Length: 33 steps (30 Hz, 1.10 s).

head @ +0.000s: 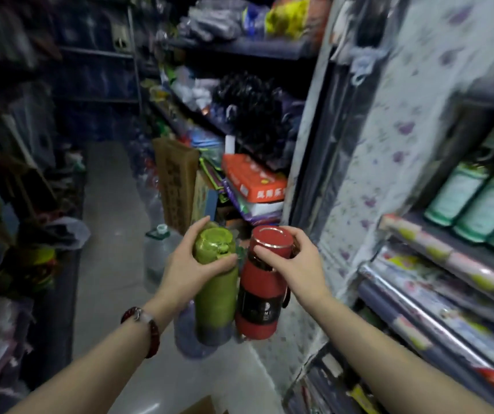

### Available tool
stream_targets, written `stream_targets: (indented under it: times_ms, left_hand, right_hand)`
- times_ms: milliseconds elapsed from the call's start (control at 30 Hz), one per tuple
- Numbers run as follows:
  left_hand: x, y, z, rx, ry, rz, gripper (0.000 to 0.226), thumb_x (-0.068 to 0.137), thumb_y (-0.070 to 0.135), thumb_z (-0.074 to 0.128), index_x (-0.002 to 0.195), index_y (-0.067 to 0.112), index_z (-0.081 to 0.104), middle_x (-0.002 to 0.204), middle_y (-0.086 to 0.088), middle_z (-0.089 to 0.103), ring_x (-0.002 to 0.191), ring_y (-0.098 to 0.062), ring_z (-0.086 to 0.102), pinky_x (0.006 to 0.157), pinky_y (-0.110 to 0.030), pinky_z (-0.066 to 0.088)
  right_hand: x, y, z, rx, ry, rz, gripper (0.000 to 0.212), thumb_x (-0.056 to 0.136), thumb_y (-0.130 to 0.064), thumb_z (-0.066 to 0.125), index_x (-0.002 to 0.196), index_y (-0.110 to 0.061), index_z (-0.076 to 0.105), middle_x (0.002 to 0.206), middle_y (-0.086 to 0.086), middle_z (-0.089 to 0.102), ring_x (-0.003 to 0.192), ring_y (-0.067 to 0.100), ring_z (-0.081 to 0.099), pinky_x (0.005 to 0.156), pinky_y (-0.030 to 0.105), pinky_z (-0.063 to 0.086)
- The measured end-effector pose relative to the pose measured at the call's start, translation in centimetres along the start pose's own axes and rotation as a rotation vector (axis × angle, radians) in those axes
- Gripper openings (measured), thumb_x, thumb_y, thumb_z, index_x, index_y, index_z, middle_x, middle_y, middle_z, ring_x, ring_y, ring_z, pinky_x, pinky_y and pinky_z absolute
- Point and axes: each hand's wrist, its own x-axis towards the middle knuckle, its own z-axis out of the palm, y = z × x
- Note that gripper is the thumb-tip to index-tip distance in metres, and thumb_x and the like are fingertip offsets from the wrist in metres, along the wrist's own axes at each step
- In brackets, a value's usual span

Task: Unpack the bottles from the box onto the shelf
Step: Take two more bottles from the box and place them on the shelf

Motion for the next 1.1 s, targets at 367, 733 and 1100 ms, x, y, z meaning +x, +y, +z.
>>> stream_targets:
  times_ms: [367,733,1100]
  left_hand:
    - [2.1,20.8,8.5,-0.204,-0.213,0.183,0.067,0.058,0.036,0.086,0.117,0.040,0.057,0.104,0.009,0.072,0.096,-0.010,0.069,0.093,-0.040,0.053]
    - [0.4,37.1,18.4,-0.410,-0.475,0.314,0.071,0.045,0.053,0.082,0.111,0.039,0.063,0.105,0.003,0.074,0.101,-0.020,0.068,0.089,-0.040,0.054]
    - [-3.3,47.5,26.8,-0.588,-0.780,0.547,0.046,0.054,0.032,0.084,0.096,0.036,0.066,0.086,0.009,0.072,0.079,-0.006,0.066,0.065,-0.019,0.052]
  right_hand:
    - [0.3,-15.6,-15.9,0.092,0.244,-0.142,0.074,0.046,-0.048,0.085,0.109,-0.014,0.066,0.102,0.004,0.074,0.097,0.018,0.070,0.093,0.042,0.054]
    - [-3.6,-26.7,-31.6,0.087,0.343,-0.226,0.047,0.057,-0.036,0.086,0.094,-0.009,0.073,0.091,0.008,0.077,0.088,0.024,0.073,0.088,0.048,0.057]
    - [-10.0,-33.4,-42.5,-0.097,0.659,-0.363,0.049,0.058,-0.041,0.086,0.093,-0.010,0.074,0.089,0.005,0.077,0.085,0.019,0.073,0.077,0.036,0.059]
